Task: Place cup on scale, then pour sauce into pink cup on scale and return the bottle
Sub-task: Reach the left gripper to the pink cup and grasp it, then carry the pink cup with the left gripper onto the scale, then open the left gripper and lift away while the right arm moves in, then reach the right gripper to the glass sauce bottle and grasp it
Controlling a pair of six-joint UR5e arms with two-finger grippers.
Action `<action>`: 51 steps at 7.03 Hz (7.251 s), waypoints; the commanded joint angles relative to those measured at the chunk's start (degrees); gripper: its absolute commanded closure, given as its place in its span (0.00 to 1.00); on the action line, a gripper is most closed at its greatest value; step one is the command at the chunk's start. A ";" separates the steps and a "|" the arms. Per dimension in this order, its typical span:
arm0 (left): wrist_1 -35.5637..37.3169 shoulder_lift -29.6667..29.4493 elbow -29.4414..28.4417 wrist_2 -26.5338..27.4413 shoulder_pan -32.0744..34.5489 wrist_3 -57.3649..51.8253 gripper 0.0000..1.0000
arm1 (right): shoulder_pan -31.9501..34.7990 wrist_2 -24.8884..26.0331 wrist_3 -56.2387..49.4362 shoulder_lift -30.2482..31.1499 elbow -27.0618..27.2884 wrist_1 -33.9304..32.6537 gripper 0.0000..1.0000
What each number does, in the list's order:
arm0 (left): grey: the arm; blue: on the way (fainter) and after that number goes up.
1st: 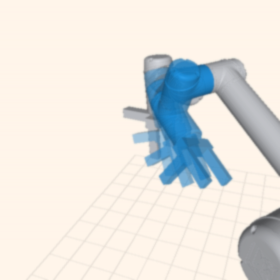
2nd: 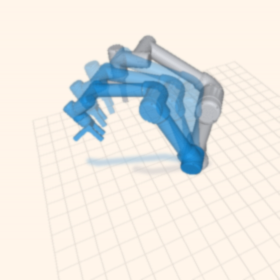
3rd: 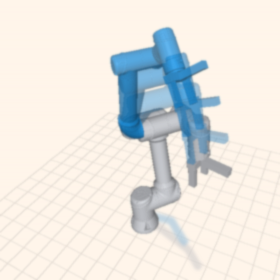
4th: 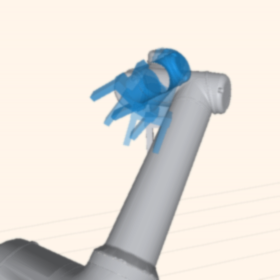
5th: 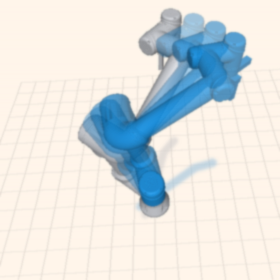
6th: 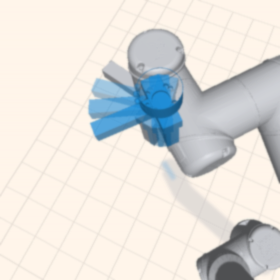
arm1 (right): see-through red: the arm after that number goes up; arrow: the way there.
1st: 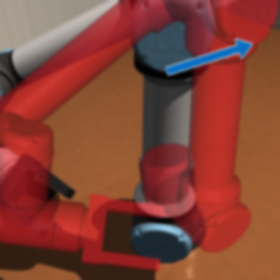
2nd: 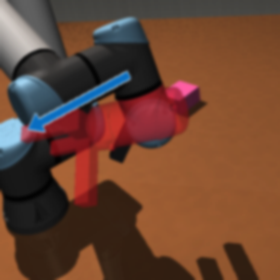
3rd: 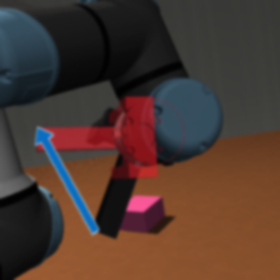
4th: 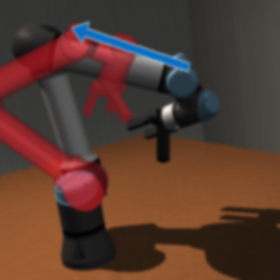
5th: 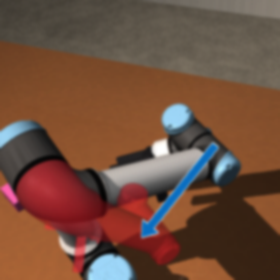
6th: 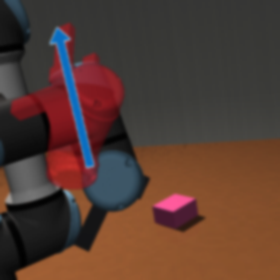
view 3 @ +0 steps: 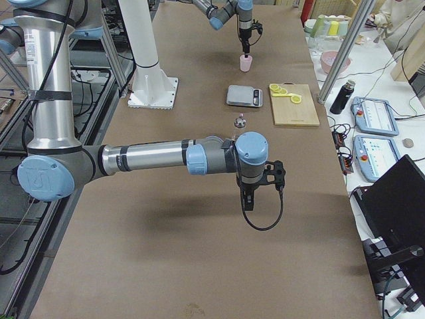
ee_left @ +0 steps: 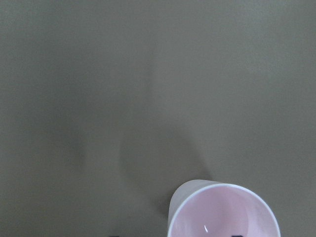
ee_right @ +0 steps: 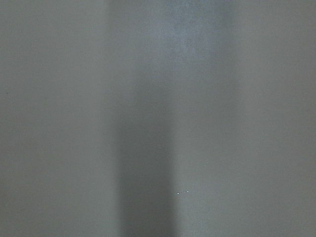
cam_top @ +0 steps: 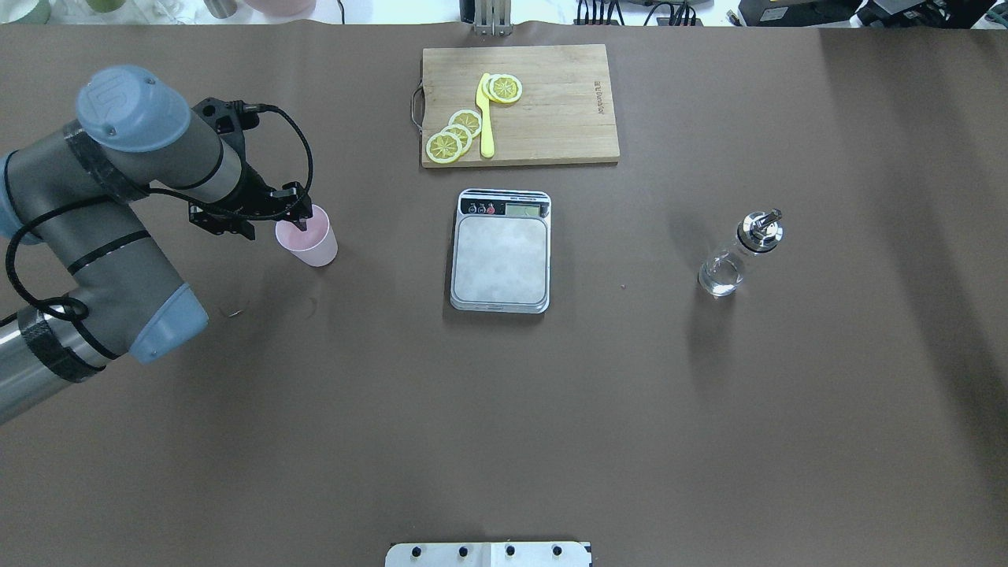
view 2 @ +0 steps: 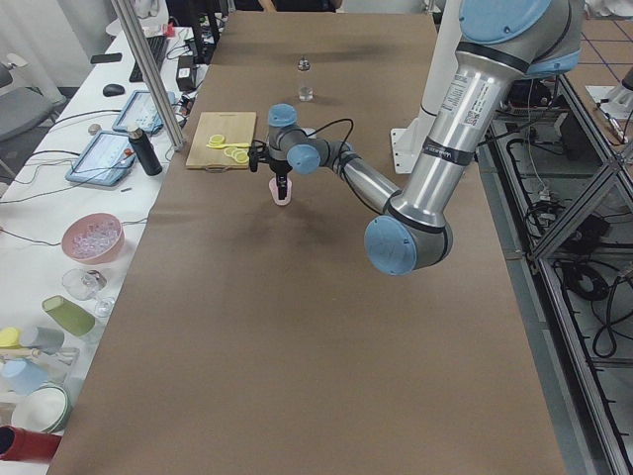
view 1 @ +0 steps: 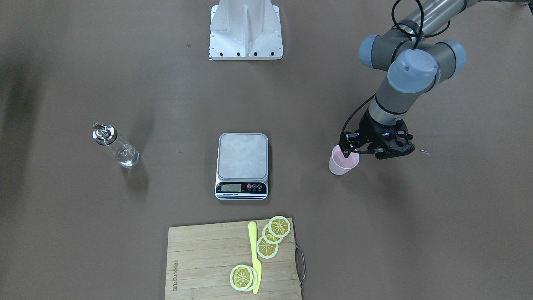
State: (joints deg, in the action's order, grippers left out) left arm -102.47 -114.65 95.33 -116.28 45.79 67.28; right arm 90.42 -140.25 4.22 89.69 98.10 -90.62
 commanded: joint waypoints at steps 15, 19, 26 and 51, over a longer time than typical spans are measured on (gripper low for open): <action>17.48 -18.93 0.47 -3.87 0.28 11.87 1.00 | -0.59 -0.64 0.26 -4.09 1.66 -0.09 0.00; 16.52 -26.67 -6.72 2.16 -8.85 21.22 1.00 | -0.95 -0.72 0.26 -4.00 3.06 -0.09 0.00; 10.97 -28.34 -13.24 2.72 -10.64 22.28 1.00 | -1.39 -0.46 1.14 -4.00 3.24 -0.09 0.00; 8.69 -7.25 -0.23 4.91 -3.17 8.75 0.02 | -68.36 76.51 45.79 11.75 11.71 60.70 0.01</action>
State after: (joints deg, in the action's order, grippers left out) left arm -93.71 -121.91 95.55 -112.11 42.63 76.02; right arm 22.84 -66.35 50.27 103.37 114.52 -34.68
